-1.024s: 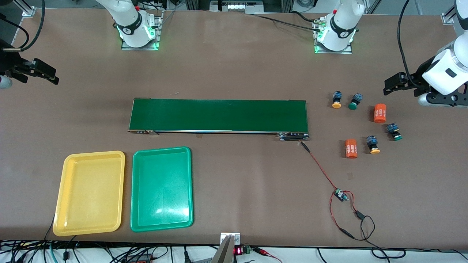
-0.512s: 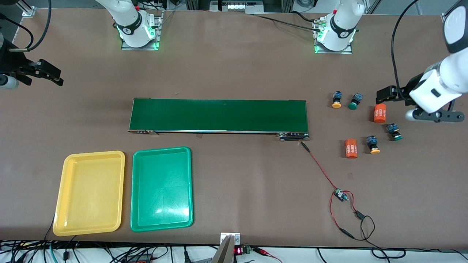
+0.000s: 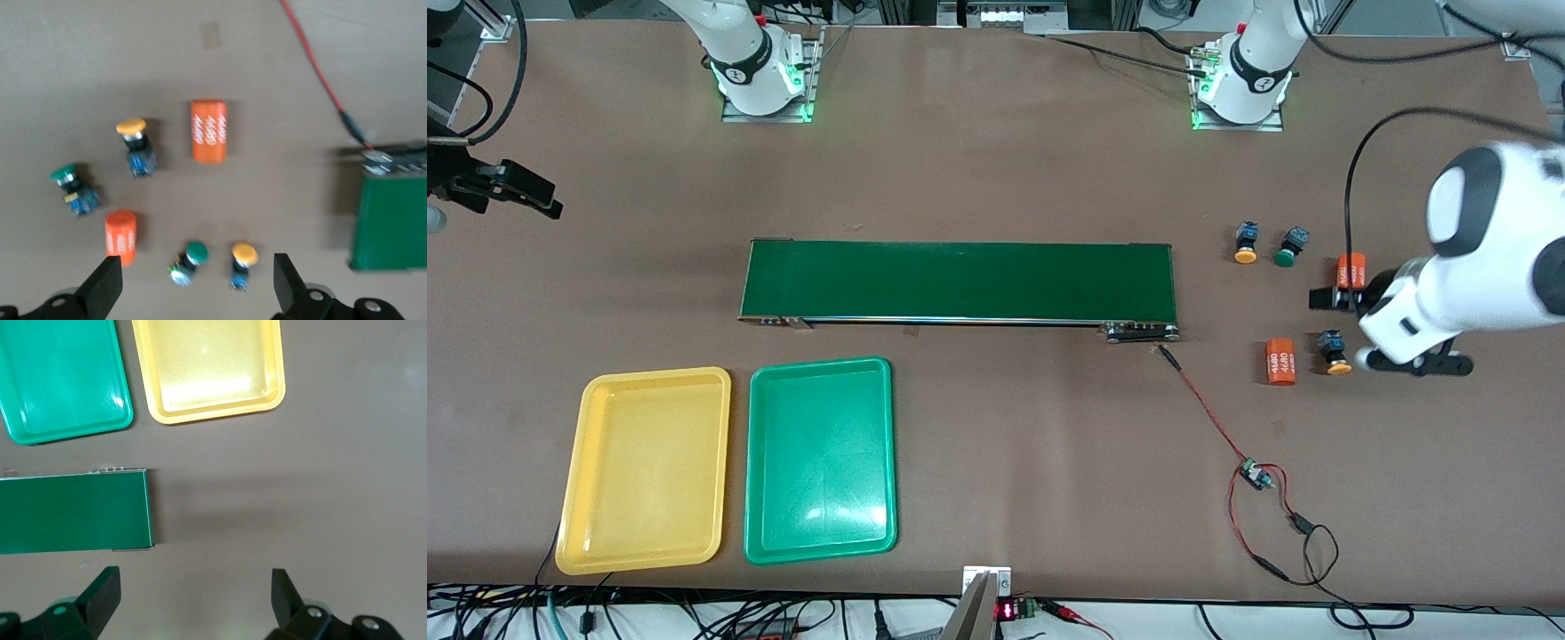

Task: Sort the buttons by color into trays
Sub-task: 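Reach the left gripper down toward an orange cylinder, then grasp the orange cylinder with the left gripper and lift it, then lower the orange cylinder onto the conveyor belt and open the left gripper, then move the left gripper back over a yellow-capped button, then lower the left gripper onto the yellow-capped button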

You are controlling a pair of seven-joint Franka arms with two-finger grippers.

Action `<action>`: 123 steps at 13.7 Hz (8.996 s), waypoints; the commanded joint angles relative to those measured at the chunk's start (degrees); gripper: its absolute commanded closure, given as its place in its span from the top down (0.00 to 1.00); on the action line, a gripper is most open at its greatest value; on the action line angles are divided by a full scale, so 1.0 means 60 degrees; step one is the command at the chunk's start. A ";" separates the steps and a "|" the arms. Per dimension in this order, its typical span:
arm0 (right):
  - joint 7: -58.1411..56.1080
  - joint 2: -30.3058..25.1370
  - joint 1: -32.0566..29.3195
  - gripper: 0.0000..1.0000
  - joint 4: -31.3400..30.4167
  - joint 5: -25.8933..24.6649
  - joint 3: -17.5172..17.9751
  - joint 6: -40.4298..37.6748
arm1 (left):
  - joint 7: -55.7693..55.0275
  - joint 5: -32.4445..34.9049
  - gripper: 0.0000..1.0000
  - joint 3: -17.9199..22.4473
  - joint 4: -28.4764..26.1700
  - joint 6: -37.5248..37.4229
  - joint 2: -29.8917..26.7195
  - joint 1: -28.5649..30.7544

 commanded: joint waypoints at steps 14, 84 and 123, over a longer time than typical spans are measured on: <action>-0.0152 0.0017 -0.0062 1.00 0.0456 0.0181 -0.0009 -0.0177 | 0.0126 0.0351 0.37 0.0009 -0.2598 0.6368 0.2115 0.0065; -0.0138 0.0061 -0.0092 1.00 0.0368 0.0181 -0.0009 -0.0221 | 0.2821 0.3558 1.00 -0.2892 0.1927 0.1358 0.3169 0.3287; -0.0138 0.0090 -0.0238 1.00 0.0339 0.0167 -0.0009 -0.0192 | 0.0814 0.3149 1.00 -0.2906 0.1986 0.1358 0.3273 0.3360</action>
